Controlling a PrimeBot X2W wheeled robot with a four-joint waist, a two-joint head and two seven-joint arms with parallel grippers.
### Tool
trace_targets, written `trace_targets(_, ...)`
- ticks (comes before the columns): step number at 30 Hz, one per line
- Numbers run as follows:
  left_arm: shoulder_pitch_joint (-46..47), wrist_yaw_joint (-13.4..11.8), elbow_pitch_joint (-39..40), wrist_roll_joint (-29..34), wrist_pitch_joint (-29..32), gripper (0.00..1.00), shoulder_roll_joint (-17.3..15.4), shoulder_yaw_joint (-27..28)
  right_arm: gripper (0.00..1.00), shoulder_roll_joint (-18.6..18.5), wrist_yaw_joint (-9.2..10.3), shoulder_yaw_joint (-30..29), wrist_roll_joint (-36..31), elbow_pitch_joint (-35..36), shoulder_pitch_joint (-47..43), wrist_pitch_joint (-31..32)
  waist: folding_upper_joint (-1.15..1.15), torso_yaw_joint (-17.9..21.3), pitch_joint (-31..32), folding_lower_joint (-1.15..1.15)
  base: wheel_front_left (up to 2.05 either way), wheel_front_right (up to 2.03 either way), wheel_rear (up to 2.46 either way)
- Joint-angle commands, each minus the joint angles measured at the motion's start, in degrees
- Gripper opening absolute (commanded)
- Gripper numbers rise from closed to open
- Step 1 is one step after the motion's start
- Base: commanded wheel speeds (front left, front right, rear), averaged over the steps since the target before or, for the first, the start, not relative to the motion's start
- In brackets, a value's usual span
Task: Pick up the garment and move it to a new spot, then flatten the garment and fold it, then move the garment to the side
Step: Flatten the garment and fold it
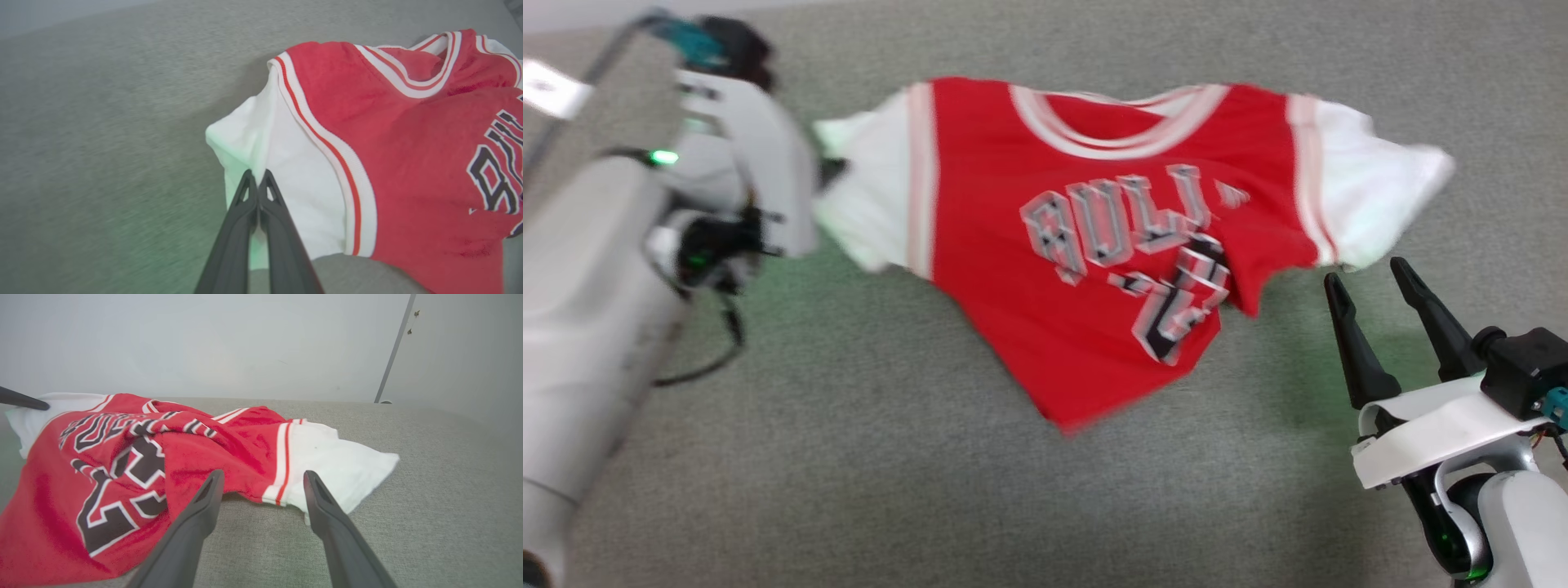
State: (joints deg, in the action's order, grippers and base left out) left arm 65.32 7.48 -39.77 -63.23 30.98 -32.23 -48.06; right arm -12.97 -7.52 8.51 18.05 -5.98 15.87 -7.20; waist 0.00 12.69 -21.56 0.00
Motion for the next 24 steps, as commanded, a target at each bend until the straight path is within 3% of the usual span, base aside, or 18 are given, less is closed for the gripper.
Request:
trace_targets(1, 0.8, -0.2, -0.9, 0.6, -0.2, 0.00, -0.8, 0.2, 1.00, 0.0, 0.06, 0.3, 0.4, 0.2, 0.2, 0.1, 0.00, -0.7, 0.1, 0.00, 0.00, 0.00, 0.00)
trace_targets(6, 0.3, -0.4, -4.4, 2.6, -0.6, 0.00, -3.0, -1.0, 1.00, -0.2, 0.06, 1.0, 0.9, 0.2, -0.1, 0.5, 0.00, -1.0, -0.1, 0.00, 0.00, 0.00, 0.00)
trace_targets(11, -1.3, -0.4, -6.6, 3.5, -3.0, 0.00, -2.4, -1.7, 1.00, -0.8, 0.06, 1.2, 0.9, 0.0, -0.2, 1.0, 0.00, -0.9, -0.1, 0.00, 0.00, 0.00, 0.00)
trace_targets(12, -1.7, -0.4, -6.9, 3.2, -3.8, 0.06, -2.0, -1.5, 1.00, -1.0, 0.06, 1.2, 1.0, 0.0, -0.3, 1.2, 0.00, -1.0, 0.1, 0.00, 0.00, 0.00, 0.00)
trace_targets(13, -2.0, -0.3, -7.1, 2.7, -4.7, 0.33, -1.6, -1.2, 1.00, -1.3, 0.06, 1.1, 1.2, 0.1, -0.4, 1.5, 0.00, -1.1, 0.3, 0.00, 0.00, 0.00, 0.00)
trace_targets(14, -2.5, -0.3, -7.3, 2.2, -5.8, 0.89, -1.2, -0.9, 1.00, -1.7, 0.06, 1.2, 1.3, 0.2, -0.4, 1.8, 0.00, -1.2, 0.6, 0.00, 0.00, 0.00, 0.00)
trace_targets(15, -3.2, -0.2, -7.3, 1.7, -7.3, 0.89, -1.0, -0.4, 1.00, -2.2, 0.06, 1.3, 1.4, 0.3, -0.3, 2.3, 0.00, -1.4, 0.9, 0.00, 0.00, 0.00, 0.00)
trace_targets(16, -3.8, -0.2, -7.1, 1.6, -9.0, 1.00, -0.8, -0.1, 1.00, -2.7, 0.06, 1.4, 1.5, 0.4, -0.1, 2.7, 0.00, -1.8, 1.3, 0.00, 0.00, 0.00, 0.00)
trace_targets(24, -13.5, 0.0, -0.9, 2.4, -28.4, 1.00, 2.0, 1.2, 1.00, -10.7, 0.06, 2.8, 4.2, 0.9, 2.4, 10.9, 0.00, -8.4, 3.8, 0.00, 0.00, 0.00, 0.00)
